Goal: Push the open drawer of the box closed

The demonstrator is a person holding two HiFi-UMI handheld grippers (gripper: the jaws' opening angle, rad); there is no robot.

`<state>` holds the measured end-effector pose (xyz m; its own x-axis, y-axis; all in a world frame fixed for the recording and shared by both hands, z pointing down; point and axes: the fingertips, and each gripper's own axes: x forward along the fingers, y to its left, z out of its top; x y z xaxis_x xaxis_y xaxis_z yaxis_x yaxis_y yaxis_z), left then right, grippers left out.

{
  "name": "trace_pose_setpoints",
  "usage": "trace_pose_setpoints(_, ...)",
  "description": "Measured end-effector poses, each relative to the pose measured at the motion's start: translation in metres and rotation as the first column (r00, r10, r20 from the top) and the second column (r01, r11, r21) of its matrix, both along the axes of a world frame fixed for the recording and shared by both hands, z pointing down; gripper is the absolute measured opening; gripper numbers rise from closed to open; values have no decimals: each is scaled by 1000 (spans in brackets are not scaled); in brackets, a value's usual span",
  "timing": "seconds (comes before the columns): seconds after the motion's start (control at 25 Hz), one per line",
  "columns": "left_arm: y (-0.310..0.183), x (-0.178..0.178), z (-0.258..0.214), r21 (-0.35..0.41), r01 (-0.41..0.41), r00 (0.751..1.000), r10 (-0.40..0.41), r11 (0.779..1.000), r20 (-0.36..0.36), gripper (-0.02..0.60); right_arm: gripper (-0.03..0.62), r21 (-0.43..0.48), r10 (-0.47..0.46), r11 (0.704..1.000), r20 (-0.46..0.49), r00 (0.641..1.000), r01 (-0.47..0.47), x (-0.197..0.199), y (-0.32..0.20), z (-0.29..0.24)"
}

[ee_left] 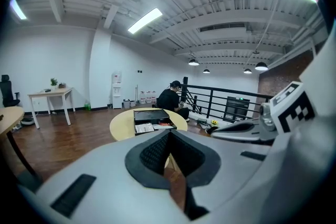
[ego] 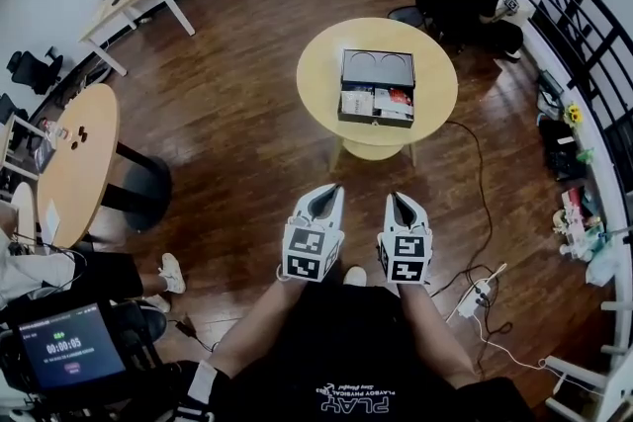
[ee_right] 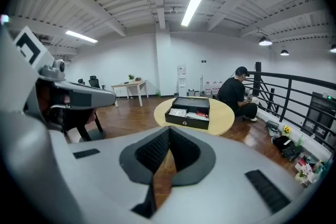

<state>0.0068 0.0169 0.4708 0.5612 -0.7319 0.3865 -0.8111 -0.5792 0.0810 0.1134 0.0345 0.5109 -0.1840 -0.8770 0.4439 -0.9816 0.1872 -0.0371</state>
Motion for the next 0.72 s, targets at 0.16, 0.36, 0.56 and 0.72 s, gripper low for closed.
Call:
trace_pose_setpoints(0.16, -7, 6, -6, 19, -7, 1000, 7, 1000, -8, -3, 5, -9, 5, 1000, -1, 1000, -5, 2, -7, 3)
trace_pose_setpoints(0.36, -9, 15, -9, 68, -27, 999, 25, 997, 29, -3, 5, -9, 33, 999, 2, 999, -33, 17, -15, 4)
trace_pose_setpoints(0.56, -30, 22, -4, 65, -44, 999, 42, 997, 25, -3, 5, 3, 45, 999, 8, 999, -45, 21, -37, 2)
trace_pose_setpoints(0.72, -55, 21, -3, 62, -31, 999, 30, 998, 19, -3, 5, 3, 33, 999, -2, 999, -33, 19, -60, 2)
